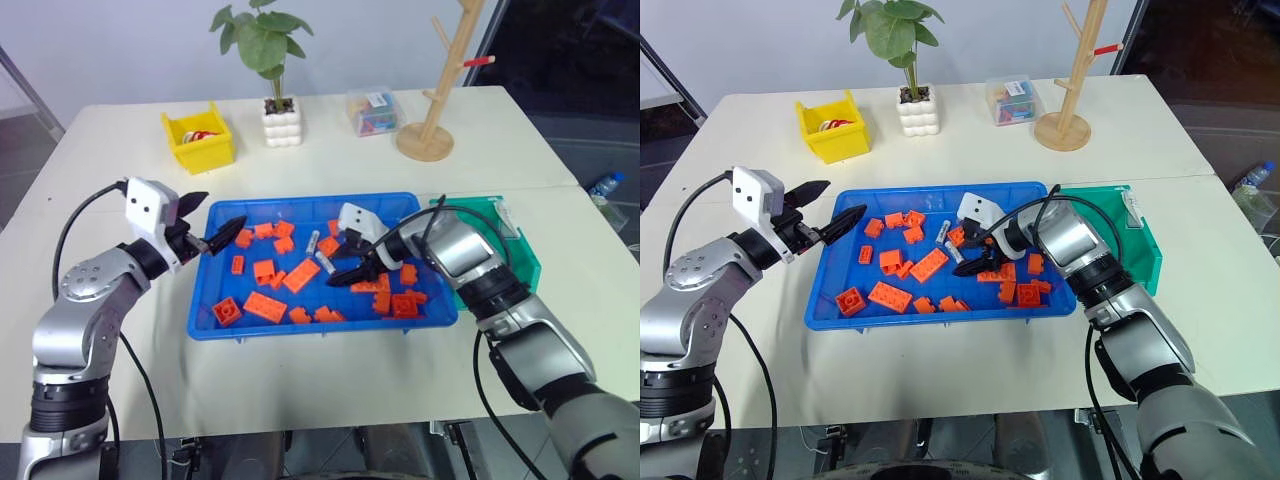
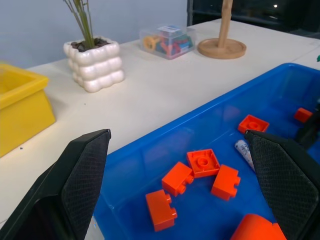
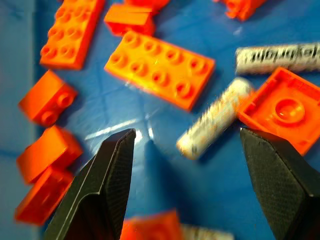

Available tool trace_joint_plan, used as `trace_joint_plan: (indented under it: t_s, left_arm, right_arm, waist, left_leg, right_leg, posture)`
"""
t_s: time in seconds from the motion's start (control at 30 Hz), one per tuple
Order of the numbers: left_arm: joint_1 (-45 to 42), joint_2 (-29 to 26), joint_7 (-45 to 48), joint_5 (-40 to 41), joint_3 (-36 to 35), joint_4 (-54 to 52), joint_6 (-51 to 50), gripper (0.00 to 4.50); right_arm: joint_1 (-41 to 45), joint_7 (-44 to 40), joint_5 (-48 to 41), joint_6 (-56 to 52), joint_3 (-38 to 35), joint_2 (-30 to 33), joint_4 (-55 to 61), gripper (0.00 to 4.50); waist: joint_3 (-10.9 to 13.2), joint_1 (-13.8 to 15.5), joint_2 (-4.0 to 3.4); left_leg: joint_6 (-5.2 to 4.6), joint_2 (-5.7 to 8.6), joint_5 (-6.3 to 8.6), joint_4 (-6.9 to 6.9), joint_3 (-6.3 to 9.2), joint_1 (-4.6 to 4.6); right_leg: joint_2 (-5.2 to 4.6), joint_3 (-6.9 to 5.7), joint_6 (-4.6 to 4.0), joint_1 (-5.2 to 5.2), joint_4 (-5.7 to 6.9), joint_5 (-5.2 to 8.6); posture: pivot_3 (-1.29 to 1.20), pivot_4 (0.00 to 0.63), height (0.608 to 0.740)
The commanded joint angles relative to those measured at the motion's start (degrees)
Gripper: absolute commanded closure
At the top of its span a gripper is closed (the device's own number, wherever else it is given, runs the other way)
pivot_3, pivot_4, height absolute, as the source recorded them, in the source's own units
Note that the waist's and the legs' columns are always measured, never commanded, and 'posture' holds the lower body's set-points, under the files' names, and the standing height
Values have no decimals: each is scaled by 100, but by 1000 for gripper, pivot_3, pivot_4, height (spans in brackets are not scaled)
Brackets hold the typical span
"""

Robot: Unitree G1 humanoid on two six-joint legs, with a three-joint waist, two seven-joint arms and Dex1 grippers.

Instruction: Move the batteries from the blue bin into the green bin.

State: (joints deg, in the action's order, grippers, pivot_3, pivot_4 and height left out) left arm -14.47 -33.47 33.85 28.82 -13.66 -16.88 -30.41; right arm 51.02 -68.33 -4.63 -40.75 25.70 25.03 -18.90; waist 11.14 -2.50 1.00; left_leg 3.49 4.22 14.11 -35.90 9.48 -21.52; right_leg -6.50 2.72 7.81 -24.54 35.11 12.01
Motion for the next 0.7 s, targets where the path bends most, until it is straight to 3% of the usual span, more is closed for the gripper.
trace_joint_plan:
  t_s: [0.03,0.17,0.23,0.3,0.43,0.7]
  left_arm:
    - [-1,20,-56,-50,-53,-137,176,0]
    - [13,46,-76,-88,-54,-127,217,0]
    - [20,54,-84,-97,-62,-125,229,0]
    - [21,53,-89,-102,-74,-113,244,0]
    - [-9,30,-74,-91,-102,-79,249,0]
    - [-6,-323,688,248,54,-176,51,0]
  right_arm:
    - [225,260,16,-109,-146,-267,-307,1122]
    - [240,330,37,-139,-115,-339,-321,1122]
    - [210,369,55,-140,-100,-336,-302,1620]
    - [166,366,75,-120,-65,-297,-259,2365]
    - [117,301,85,-111,-39,-238,-137,4394]
    - [375,339,133,-48,-235,-65,161,4439]
  waist:
    - [0,-4,0]
    - [0,3,0]
    - [0,4,0]
    - [0,2,0]
    - [0,-3,0]
    - [0,-3,0]
  left_leg:
    - [0,0,0,0,0,1]
    - [0,0,0,0,1,1]
    - [0,1,0,-1,1,0]
    - [0,1,0,-1,1,0]
    - [0,1,0,-1,1,0]
    - [0,0,0,0,1,0]
  right_leg:
    - [0,0,0,0,0,0]
    - [0,0,-1,0,1,-1]
    - [0,0,-1,0,0,-1]
    - [0,0,-1,0,1,-1]
    - [0,0,-1,0,1,-1]
    - [1,0,-1,0,1,-1]
  posture:
    - [0,150,740]
    - [0,150,740]
    - [0,150,740]
    - [0,150,740]
    - [0,150,740]
    - [0,150,740]
